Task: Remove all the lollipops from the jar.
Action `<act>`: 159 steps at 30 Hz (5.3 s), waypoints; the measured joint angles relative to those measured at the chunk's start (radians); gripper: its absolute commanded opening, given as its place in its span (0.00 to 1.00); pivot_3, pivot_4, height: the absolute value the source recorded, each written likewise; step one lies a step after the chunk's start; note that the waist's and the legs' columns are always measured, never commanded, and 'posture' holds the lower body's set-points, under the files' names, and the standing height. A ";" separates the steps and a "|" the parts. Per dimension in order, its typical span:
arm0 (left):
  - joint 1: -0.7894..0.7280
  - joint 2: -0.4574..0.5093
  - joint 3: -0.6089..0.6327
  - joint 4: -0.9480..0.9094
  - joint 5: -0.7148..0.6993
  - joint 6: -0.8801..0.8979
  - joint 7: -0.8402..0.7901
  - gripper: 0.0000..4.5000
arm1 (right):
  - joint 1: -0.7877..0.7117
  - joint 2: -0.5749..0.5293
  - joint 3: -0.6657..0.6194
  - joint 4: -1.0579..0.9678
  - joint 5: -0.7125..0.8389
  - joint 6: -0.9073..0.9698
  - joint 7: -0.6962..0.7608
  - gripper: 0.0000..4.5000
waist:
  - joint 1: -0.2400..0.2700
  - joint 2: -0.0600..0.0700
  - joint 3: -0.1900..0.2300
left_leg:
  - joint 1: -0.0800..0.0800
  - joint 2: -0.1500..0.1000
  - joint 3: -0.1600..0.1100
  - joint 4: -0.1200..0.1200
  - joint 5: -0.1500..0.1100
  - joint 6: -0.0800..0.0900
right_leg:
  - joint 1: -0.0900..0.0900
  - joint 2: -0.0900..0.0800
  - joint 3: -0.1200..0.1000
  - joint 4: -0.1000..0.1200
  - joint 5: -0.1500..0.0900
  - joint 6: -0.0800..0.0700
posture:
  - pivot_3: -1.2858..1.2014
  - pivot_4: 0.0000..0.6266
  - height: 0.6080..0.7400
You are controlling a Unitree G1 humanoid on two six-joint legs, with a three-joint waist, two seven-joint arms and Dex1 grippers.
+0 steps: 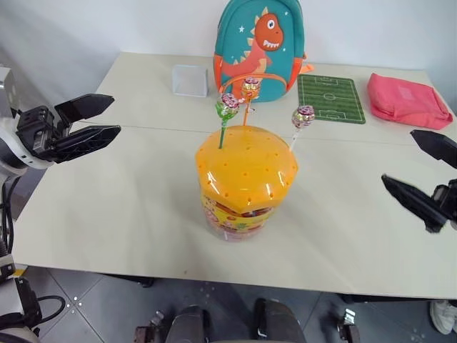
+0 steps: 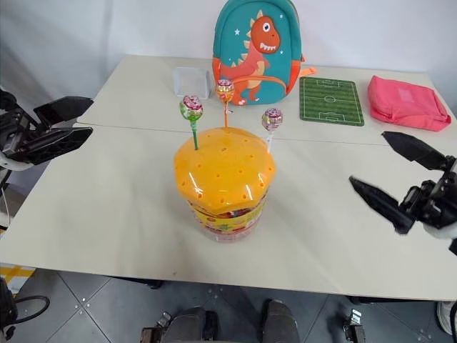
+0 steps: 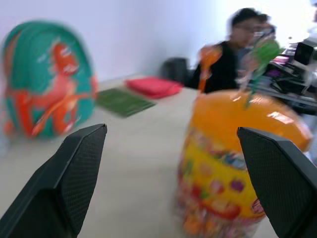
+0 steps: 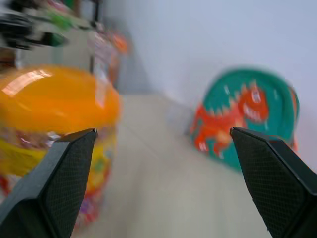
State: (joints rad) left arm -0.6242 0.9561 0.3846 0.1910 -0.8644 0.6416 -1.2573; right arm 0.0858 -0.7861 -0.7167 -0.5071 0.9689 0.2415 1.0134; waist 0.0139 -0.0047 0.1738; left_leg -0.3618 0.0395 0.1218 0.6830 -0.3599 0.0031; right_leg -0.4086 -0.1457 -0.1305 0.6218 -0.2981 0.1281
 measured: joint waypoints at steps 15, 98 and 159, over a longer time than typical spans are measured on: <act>-0.285 -0.272 -0.187 0.037 0.009 0.005 -0.161 0.99 | 0.185 0.036 -0.182 -0.221 0.281 0.074 -0.146 1.00 | 0.005 -0.011 0.002 | -0.008 0.001 -0.003 0.012 -0.002 0.002 | 0.000 0.001 0.000 0.001 0.000 0.001 | 0.52 0.24 1.00; -0.375 -0.249 -0.206 0.190 0.204 0.001 -0.105 0.78 | 0.075 -0.034 -0.160 -0.138 0.320 0.181 -0.130 1.00 | 0.030 -0.012 0.002 | -0.008 0.005 -0.001 0.019 -0.008 0.001 | -0.002 0.007 0.005 0.003 0.001 0.001 | 0.52 0.24 1.00; 0.311 0.171 -0.138 0.098 0.537 0.063 0.101 0.01 | -0.124 -0.028 0.203 -0.103 0.263 0.181 -0.070 1.00 | 0.012 -0.010 0.002 | -0.008 0.008 0.000 0.019 -0.010 0.002 | -0.003 0.009 0.009 0.004 0.000 0.000 | 0.52 0.24 1.00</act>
State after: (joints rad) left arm -0.3136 1.1275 0.2465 0.2894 -0.3274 0.7049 -1.1567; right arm -0.0379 -0.8143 -0.5140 -0.6097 1.2321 0.4222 0.9435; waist 0.0264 -0.0152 0.1761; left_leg -0.3693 0.0471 0.1217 0.7024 -0.3703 0.0050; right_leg -0.4120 -0.1372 -0.1213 0.6258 -0.2979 0.1286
